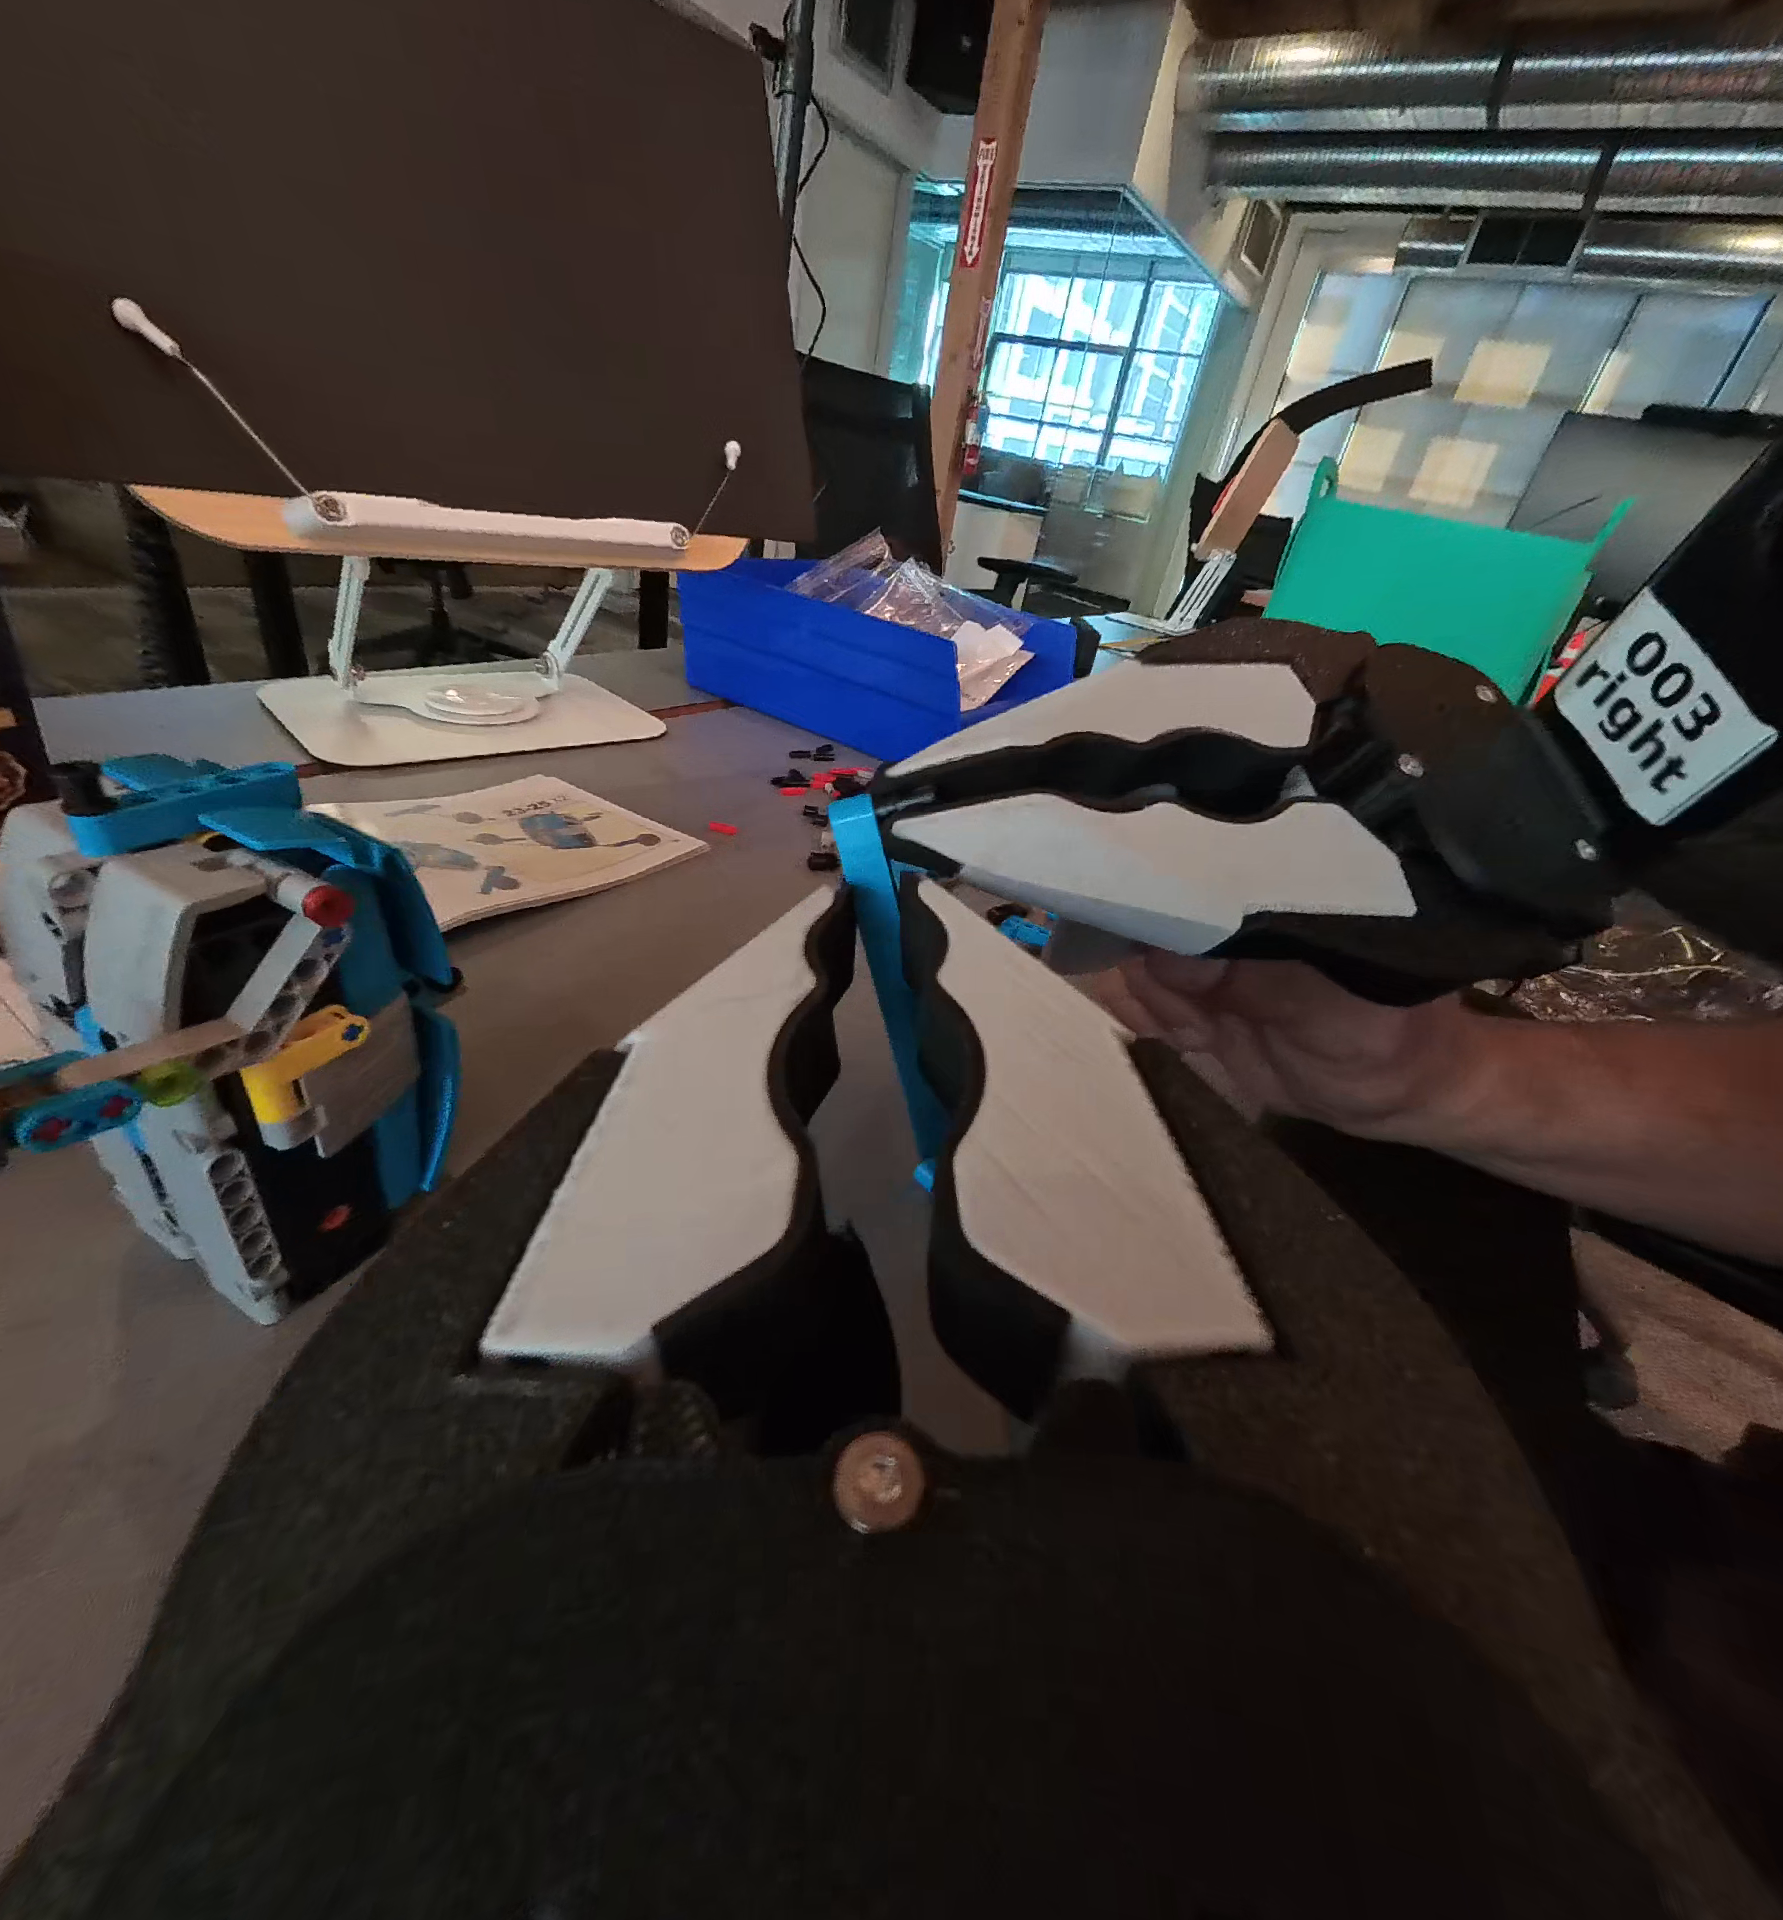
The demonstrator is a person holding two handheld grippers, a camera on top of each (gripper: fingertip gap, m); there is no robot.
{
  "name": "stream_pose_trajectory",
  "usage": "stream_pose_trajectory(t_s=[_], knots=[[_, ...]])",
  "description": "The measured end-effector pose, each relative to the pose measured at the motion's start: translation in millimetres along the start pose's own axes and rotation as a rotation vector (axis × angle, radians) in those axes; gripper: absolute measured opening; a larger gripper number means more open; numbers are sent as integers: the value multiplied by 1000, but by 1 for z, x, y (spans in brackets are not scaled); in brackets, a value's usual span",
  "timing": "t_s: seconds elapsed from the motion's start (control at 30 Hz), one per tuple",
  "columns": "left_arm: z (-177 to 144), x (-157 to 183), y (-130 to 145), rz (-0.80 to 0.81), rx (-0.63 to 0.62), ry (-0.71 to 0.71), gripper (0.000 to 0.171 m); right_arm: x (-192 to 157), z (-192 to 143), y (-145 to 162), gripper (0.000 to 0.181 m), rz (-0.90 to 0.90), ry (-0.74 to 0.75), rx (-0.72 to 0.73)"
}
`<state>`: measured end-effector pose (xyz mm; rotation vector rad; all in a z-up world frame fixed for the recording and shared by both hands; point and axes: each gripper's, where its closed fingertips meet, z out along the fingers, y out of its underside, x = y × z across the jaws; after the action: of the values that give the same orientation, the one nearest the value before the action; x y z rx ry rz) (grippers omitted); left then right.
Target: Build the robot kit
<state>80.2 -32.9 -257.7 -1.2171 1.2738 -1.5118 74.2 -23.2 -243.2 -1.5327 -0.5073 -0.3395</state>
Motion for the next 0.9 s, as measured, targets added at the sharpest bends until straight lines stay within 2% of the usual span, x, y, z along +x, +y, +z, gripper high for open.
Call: stream_pose_trajectory(t_s=[0.07, 0.13, 0.17, 0.2, 0.23, 0.3, 0.4, 0.5, 0.57, 0.67, 0.73, 0.8, 0.9], knots=[[1, -4, 2, -35, -10, 6, 7, 0, 1, 3, 4, 52, -2, -15], [2, -7, 2, -98, -5, 31, 7, 0, 2, 4, 6, 193, -58, 8], [1, -10, 2, -110, 0, 28, 7, -2, 0, 1, 15, 287, -123, 38], [1, -10, 1, -122, 10, 39, 7, -3, -3, -3, 33, 392, -195, 79], [-1, -8, -1, -127, 21, 56, 7, 0, -5, -3, 40, 496, -256, 103], [-3, 4, -5, -97, 39, 119, 7, -1, -15, -9, 33, 703, -457, 172], [-4, 24, -5, -36, 37, 208, 7, -2, -24, -13, 38, 927, -682, 213], [-2, 31, 0, -11, 11, 233, 7, -14, -26, -9, 43, 938, -770, 174], [-1, 33, 0, 3, 8, 236, 7, -15, -21, -5, 39, 903, -723, 154], [-4, 39, 0, 29, 14, 249, 7, -19, -23, -8, 39, 895, -765, 162], [-4, 41, 1, 36, 6, 256, 7, -19, -26, -10, 31, 883, -782, 182], [-4, 41, 1, 29, 6, 263, 7, -22, -31, -16, 16, 854, -803, 219], [-4, 42, 2, 27, -3, 264, 7, -22, -31, -17, 16, 842, -798, 230]])
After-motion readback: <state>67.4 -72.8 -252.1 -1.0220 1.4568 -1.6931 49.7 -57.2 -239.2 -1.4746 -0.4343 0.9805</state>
